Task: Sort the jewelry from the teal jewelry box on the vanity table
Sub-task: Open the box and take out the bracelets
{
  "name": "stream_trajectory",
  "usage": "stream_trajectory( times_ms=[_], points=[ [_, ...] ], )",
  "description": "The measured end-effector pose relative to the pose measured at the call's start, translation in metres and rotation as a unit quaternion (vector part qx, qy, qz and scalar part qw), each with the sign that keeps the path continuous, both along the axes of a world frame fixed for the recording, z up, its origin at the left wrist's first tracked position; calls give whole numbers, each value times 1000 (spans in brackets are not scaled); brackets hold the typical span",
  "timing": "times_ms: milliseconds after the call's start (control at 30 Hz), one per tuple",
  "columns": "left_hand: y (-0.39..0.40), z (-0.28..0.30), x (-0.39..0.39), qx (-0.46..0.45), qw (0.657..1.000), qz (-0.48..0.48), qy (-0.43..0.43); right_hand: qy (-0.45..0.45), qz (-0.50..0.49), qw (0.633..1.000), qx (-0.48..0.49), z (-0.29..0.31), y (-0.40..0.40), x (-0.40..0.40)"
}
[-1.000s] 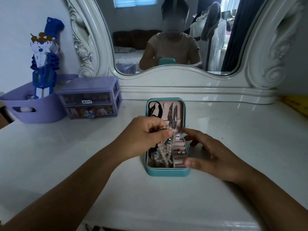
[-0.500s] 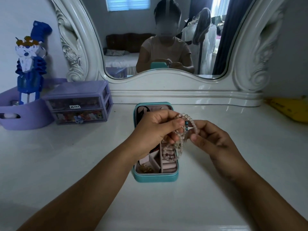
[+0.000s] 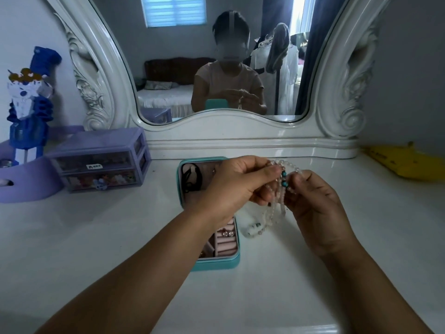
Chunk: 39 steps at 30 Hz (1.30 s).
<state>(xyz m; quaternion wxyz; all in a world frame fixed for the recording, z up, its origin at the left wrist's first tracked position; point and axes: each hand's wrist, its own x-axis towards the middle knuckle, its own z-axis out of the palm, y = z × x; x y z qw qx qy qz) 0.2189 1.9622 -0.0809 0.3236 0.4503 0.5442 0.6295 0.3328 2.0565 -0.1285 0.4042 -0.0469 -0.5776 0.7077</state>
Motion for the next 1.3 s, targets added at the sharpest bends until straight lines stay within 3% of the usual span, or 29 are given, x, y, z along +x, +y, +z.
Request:
stream_trajectory(
  times_ms=[133, 233, 367, 567, 767, 833, 933, 1067, 1167, 1300],
  points=[
    [1, -11, 6, -71, 997, -15, 18, -19, -55, 997, -50, 1, 2, 2],
    [4, -21, 7, -99, 992, 30, 76, -68, -101, 991, -53, -2, 4, 2],
    [8, -29, -1, -109, 983, 88, 116, -132, -177, 975, 0, -5, 4, 1],
    [17, -37, -7, -83, 969, 169, 161, -276, -260, 922, 85, -4, 17, -2],
    [30, -37, -7, -78, 980, 147, 110, -260, -211, 938, 88, 14, 35, -10],
    [36, -41, -9, -90, 973, 148, 156, -255, -167, 946, 111, 11, 44, -15],
    [37, -44, -11, -132, 937, 142, 291, -286, -106, 940, 153, -2, 56, -17],
    [33, -45, -9, -194, 881, 45, 428, -328, -72, 917, 215, -19, 67, -19],
    [31, -49, -8, -226, 855, 6, 466, -320, -35, 922, 217, -23, 68, -21],
    [27, -54, -8, -181, 861, 18, 474, -302, -16, 940, 157, -23, 70, -22]
  ],
)
